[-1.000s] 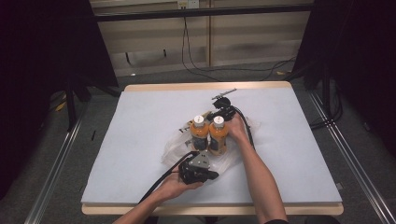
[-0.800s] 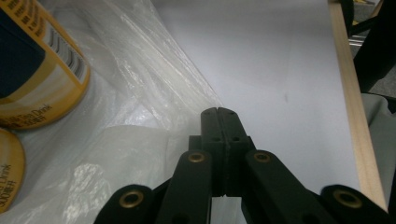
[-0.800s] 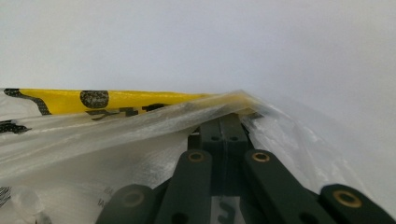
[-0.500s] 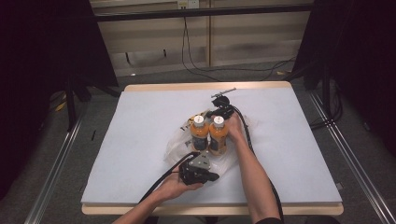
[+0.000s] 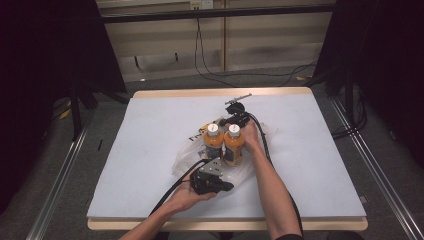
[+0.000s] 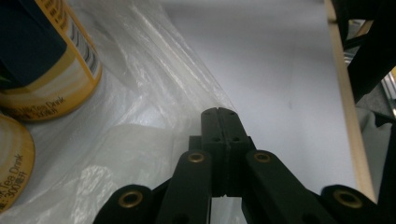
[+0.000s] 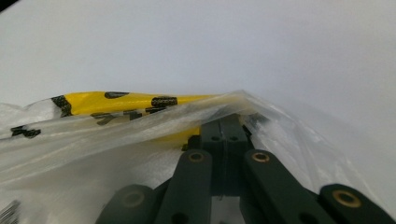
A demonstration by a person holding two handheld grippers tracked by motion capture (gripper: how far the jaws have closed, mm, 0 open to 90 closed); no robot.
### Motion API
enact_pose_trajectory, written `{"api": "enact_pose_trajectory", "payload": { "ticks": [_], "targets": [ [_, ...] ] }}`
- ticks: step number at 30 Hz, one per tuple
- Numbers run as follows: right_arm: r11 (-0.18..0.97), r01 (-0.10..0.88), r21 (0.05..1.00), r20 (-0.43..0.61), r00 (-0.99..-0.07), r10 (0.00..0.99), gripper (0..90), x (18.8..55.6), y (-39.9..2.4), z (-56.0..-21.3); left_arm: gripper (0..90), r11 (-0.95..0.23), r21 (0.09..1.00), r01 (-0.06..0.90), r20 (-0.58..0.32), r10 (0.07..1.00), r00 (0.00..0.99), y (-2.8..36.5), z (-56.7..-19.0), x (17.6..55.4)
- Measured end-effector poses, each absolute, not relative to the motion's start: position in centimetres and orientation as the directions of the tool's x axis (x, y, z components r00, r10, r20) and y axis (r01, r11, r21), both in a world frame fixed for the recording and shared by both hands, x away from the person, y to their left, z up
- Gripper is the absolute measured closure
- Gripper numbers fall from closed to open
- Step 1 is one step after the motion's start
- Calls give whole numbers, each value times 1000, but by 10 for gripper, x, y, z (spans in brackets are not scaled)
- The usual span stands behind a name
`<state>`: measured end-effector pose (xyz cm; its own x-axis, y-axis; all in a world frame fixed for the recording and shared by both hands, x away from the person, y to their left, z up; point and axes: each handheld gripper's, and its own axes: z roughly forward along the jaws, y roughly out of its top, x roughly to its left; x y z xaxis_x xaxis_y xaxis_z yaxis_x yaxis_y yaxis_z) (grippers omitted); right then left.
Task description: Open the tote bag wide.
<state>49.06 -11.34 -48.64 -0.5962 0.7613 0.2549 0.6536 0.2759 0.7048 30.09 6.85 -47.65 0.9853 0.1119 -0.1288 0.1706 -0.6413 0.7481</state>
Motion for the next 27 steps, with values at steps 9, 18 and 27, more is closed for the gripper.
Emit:
{"api": "enact_pose_trajectory", "payload": {
  "ticks": [9,18,27],
  "targets": [
    [248,610,753,295,-649,701,900,470,-127,-457,836,-564,801,200,-152,131,980,79,-462,305],
    [244,559,793,256,-667,699,886,451,-146,-429,703,-505,834,224,-154,177,972,93,-445,311],
    [243,515,822,214,-675,706,807,422,-170,-415,520,-452,862,229,-113,269,956,109,-428,316]
  ]
}}
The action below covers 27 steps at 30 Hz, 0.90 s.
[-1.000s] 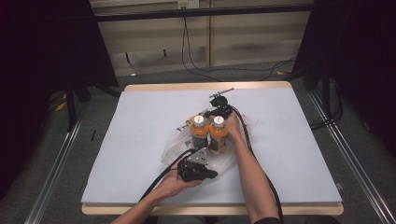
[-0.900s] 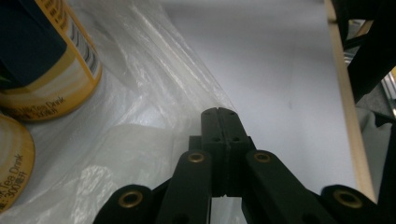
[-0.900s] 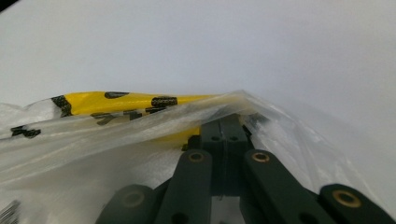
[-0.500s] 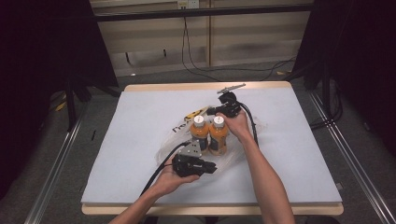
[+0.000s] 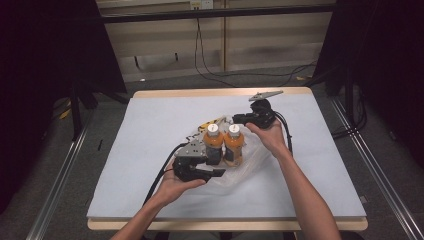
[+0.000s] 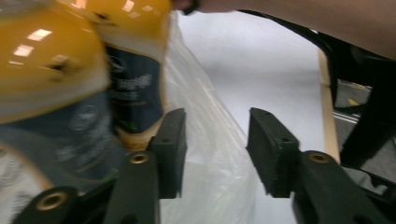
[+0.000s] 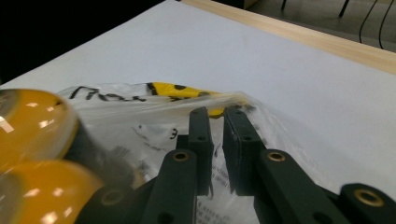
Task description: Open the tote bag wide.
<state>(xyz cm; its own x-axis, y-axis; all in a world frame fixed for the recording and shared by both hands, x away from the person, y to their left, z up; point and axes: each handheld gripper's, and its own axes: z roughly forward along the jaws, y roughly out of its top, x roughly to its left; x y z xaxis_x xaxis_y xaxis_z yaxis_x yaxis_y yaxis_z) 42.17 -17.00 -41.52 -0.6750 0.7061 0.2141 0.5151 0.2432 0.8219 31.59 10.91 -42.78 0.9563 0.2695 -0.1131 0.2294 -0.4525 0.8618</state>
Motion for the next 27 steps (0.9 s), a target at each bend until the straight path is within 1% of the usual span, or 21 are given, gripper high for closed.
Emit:
{"api": "enact_pose_trajectory", "payload": {
  "ticks": [3,5,7,8,9,10,13,16,18,20,23,25,27],
  "targets": [
    [254,496,831,197,-689,698,761,410,-177,-412,502,-446,863,237,-106,298,948,116,-428,321],
    [252,484,838,185,-686,704,718,402,-182,-411,455,-439,865,244,-102,322,941,121,-429,323],
    [250,480,841,178,-682,709,645,394,-189,-410,425,-435,865,249,-98,341,935,124,-429,324],
    [252,481,840,174,-678,714,606,391,-192,-409,375,-436,865,247,-91,348,933,126,-429,324],
    [259,473,842,162,-681,714,590,388,-194,-409,344,-436,864,251,-87,360,929,129,-428,324],
    [253,469,847,162,-679,716,561,384,-198,-408,322,-434,864,256,-85,376,923,131,-428,324],
    [226,460,858,168,-669,724,461,373,-206,-405,211,-424,866,265,-80,406,910,140,-428,325],
    [214,449,867,164,-664,729,388,360,-213,-403,167,-436,864,254,-51,425,904,149,-426,323],
    [212,445,870,159,-660,734,348,351,-218,-403,128,-419,867,270,-74,427,901,158,-424,322],
    [204,444,873,165,-661,732,334,343,-222,-403,112,-411,871,270,-72,437,897,165,-420,319],
    [190,442,877,167,-650,742,287,327,-230,-405,95,-400,877,268,-67,450,891,175,-417,317],
    [182,441,879,166,-641,750,238,319,-235,-406,76,-407,873,270,-57,465,883,181,-417,315],
    [181,439,880,161,-635,755,227,311,-239,-406,71,-397,871,291,-63,497,866,194,-419,311]
  ]
}}
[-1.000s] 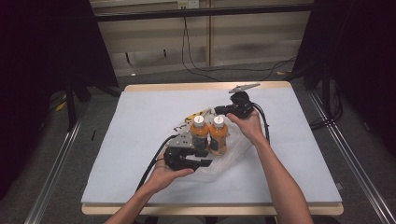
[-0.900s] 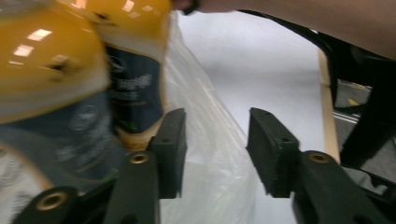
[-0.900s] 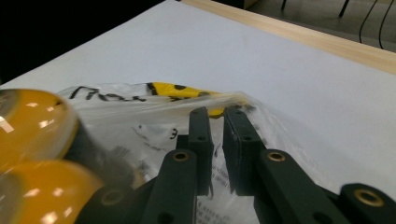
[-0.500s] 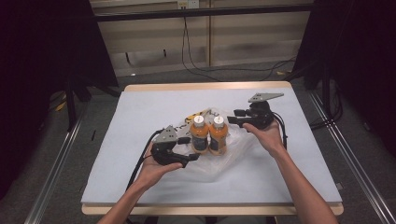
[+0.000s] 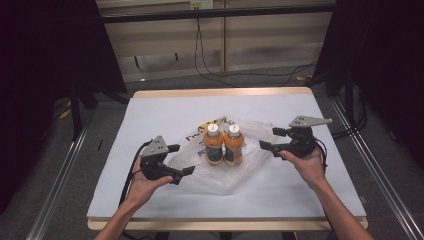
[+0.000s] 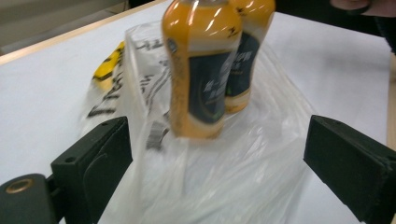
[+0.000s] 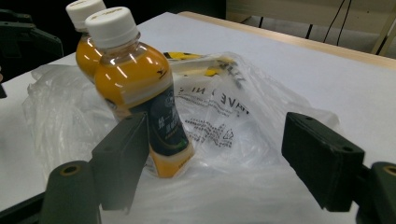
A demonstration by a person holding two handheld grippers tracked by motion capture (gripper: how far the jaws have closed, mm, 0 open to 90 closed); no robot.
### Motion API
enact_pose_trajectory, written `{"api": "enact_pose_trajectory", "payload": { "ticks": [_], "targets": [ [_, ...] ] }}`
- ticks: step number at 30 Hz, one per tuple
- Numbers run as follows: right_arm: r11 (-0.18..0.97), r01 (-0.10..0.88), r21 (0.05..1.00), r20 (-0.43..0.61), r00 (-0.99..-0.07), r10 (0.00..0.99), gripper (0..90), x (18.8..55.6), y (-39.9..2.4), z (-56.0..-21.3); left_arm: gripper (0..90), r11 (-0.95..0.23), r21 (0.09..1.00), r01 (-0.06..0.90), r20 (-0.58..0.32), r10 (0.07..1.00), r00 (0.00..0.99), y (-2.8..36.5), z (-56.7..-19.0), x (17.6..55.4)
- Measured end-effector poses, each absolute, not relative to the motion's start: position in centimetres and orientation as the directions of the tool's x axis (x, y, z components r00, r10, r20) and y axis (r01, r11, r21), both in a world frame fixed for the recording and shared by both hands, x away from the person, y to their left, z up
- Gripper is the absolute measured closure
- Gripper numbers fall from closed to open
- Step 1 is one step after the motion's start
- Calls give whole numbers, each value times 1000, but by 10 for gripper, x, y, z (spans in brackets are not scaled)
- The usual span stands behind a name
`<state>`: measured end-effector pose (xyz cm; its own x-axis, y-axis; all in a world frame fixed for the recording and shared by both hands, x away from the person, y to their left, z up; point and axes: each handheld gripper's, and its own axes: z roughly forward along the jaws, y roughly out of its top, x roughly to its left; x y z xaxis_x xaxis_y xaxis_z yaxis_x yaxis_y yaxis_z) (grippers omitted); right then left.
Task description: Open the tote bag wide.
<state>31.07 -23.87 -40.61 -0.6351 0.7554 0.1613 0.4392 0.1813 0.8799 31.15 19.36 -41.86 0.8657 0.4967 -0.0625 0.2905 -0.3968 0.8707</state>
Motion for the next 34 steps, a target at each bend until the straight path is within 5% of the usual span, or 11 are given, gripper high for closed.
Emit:
{"api": "enact_pose_trajectory", "payload": {
  "ticks": [9,34],
  "targets": [
    [147,447,883,163,-583,796,142,275,-260,-412,48,-379,876,298,-49,544,838,218,-423,299],
    [27,466,885,193,-416,889,79,192,-315,-439,40,-374,839,396,-54,665,745,272,-457,259]
  ]
}}
